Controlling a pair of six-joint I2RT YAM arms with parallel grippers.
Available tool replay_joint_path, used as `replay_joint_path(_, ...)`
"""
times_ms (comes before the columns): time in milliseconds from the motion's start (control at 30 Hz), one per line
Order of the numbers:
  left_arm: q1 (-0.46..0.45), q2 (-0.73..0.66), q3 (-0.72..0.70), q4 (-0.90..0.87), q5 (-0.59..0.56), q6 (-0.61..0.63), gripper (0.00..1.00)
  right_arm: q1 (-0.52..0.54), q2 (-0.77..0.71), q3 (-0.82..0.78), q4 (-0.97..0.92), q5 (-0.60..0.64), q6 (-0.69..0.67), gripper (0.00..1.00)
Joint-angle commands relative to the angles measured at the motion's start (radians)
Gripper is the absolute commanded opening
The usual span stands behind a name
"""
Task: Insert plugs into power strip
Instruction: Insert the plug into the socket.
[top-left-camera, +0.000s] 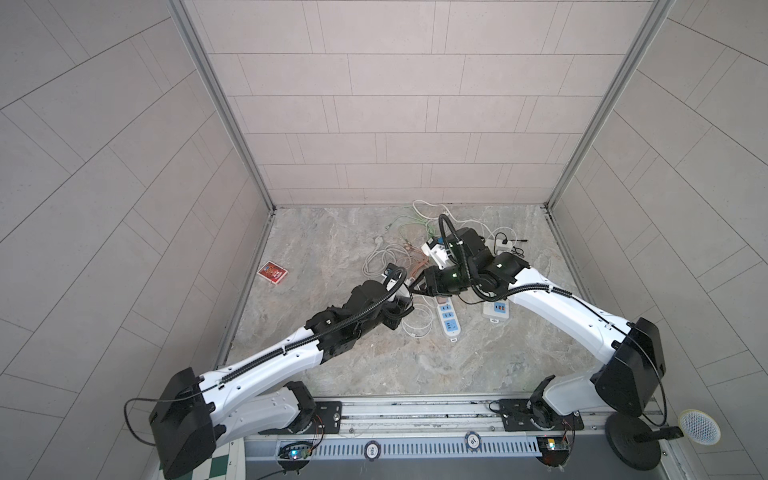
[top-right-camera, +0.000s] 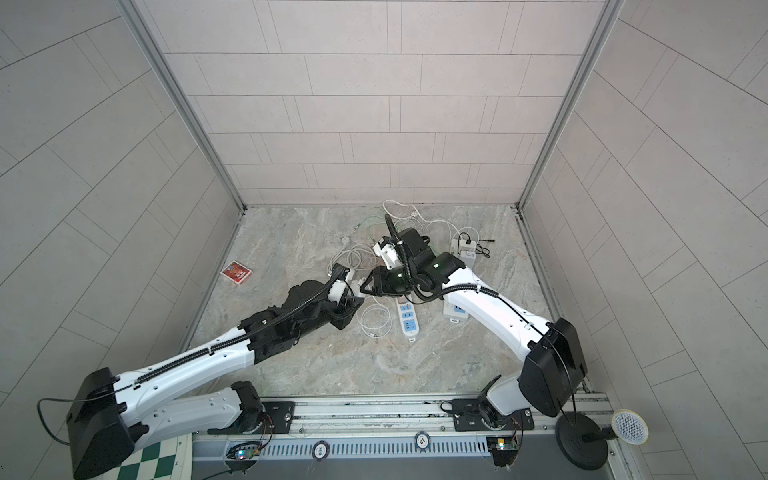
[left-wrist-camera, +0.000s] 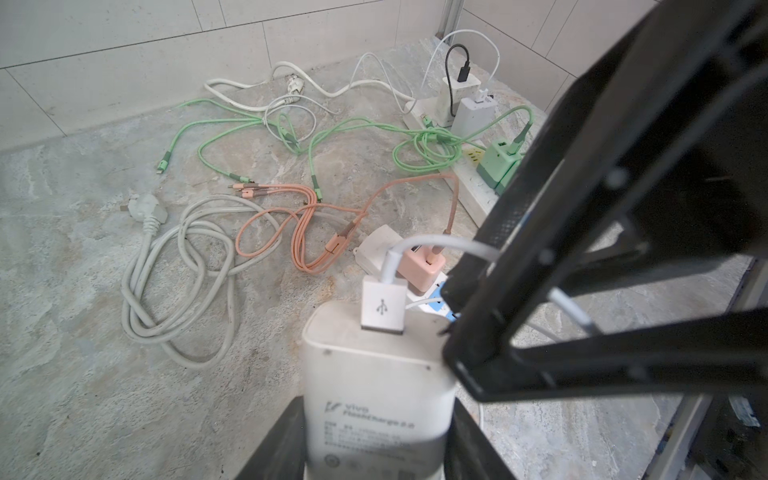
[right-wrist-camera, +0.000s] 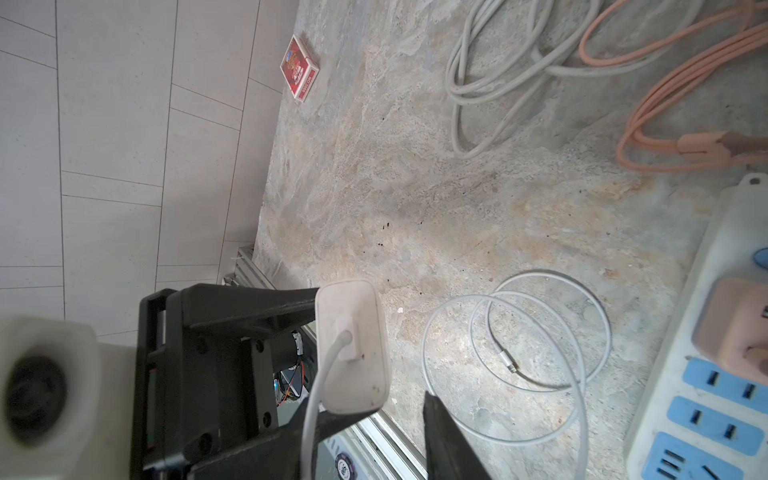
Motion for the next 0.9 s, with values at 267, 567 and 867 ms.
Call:
replay_joint_path(267,-0.013,-0.011,-0.010,0.056,0.026,0.032,0.33,0.038,0.094,0.041,-0.006,-0.050,-0.003,0.35)
replay_joint_path(567,-0.014,-0.023,-0.027,0.093,0.023,0.040,0.45,0.041,0.065,-0.011,0.004,-0.049,0.007,0.04)
replay_joint_path(867,-0.016,-0.080,-0.080,0.140,0.059,0.042,0.69,-0.029,-0.020,-0.075,-0.057,0.037,-0.025,0.00)
